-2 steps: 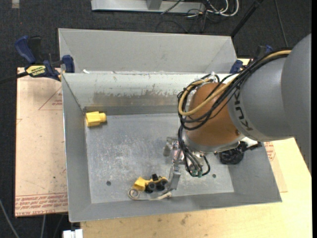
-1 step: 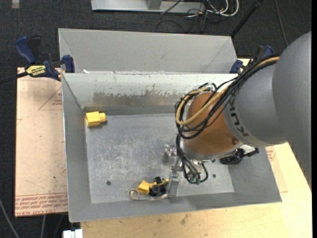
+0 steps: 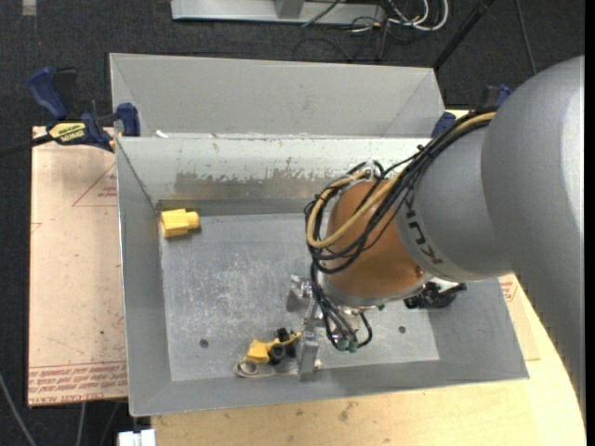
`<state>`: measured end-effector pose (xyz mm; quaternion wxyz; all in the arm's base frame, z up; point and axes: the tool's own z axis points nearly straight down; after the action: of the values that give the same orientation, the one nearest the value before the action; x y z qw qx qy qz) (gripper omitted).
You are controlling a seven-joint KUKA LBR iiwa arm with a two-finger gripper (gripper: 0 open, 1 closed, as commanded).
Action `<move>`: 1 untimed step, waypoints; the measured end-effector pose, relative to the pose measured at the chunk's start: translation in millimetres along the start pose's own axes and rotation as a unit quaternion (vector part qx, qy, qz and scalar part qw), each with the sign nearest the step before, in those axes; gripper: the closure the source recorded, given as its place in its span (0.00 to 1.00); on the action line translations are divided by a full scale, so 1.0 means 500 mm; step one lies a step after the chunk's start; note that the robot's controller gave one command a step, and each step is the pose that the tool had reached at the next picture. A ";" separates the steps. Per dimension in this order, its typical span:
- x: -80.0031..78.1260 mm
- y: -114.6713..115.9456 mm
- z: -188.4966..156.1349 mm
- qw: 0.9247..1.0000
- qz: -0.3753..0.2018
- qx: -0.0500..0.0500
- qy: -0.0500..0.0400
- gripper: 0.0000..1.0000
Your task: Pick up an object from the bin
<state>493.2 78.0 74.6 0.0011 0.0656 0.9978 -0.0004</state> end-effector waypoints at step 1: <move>0.008 0.017 0.005 1.000 -0.030 -0.002 -0.002 0.00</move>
Offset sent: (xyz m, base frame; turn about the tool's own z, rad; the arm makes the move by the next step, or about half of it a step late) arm 0.0043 0.0359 -0.0046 -0.0131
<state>490.2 86.8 72.1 0.0035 0.0359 0.9993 0.0013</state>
